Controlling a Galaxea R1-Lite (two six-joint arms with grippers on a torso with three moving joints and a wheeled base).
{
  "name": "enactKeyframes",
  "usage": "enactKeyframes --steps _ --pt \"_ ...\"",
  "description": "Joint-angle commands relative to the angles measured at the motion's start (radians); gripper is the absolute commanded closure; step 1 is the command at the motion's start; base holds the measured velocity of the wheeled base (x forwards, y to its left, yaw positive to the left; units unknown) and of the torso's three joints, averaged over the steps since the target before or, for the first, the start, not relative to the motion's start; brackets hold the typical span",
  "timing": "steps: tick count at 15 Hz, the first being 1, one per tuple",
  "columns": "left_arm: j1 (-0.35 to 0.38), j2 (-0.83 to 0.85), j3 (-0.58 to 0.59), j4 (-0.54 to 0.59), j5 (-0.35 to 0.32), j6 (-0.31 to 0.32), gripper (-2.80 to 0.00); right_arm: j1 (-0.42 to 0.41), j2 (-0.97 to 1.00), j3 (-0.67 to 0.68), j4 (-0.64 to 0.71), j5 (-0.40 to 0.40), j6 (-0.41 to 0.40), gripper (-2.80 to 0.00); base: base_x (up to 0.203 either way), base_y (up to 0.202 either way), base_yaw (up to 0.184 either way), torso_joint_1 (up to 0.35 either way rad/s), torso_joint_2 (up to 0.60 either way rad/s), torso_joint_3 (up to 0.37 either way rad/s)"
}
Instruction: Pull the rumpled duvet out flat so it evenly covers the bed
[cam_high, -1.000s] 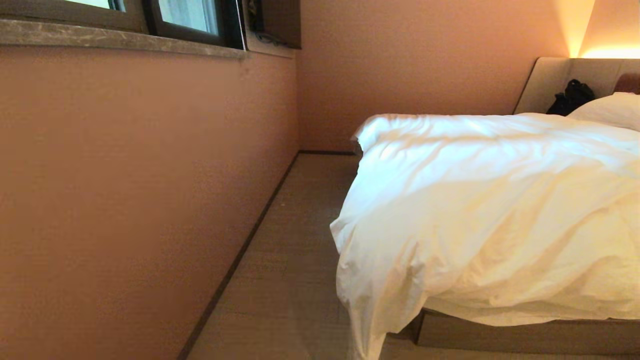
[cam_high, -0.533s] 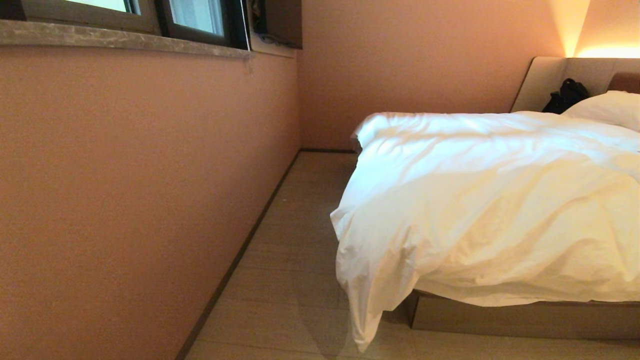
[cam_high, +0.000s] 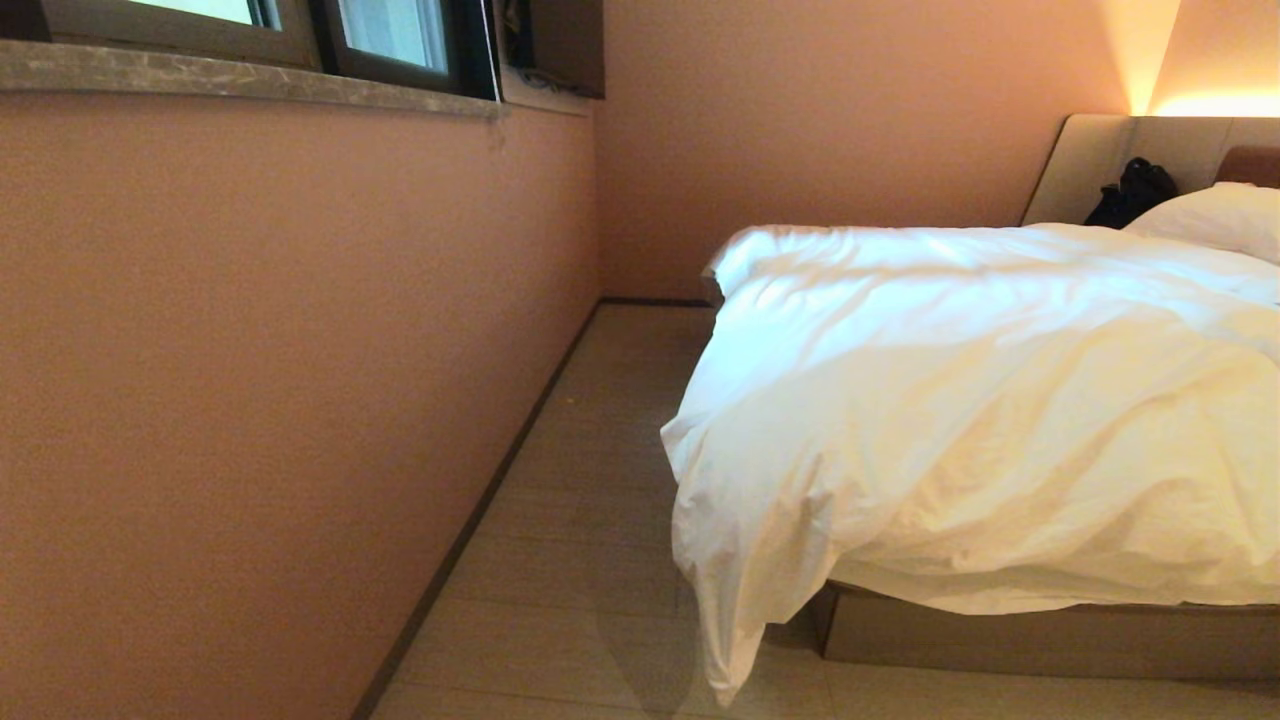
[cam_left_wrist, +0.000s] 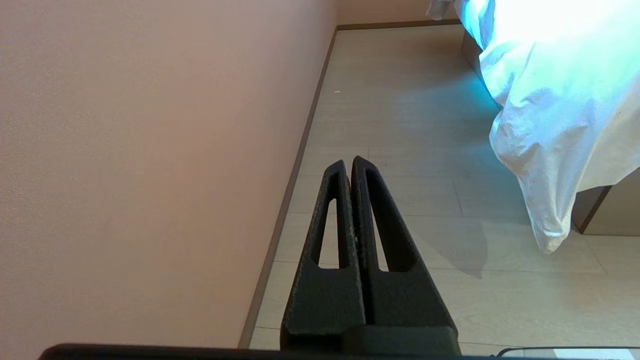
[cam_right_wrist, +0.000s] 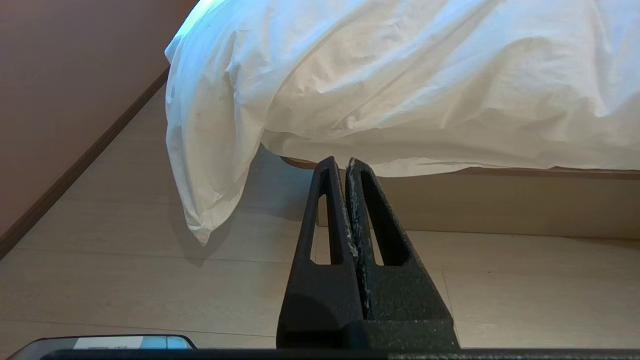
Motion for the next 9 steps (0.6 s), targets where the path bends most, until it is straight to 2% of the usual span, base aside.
enactKeyframes --steps 1,9 --pt "0.001 0.0 -0.001 0.0 0.001 0.001 0.0 0.0 0.0 -0.001 0.001 0.0 0.0 0.0 0.0 0.0 0.0 0.0 0.0 0.0" --pt "0.001 -0.001 0.0 0.0 0.001 -0.001 0.0 0.0 0.0 0.0 0.001 0.0 0.0 0.0 0.0 0.0 0.0 0.0 0.0 0.0"
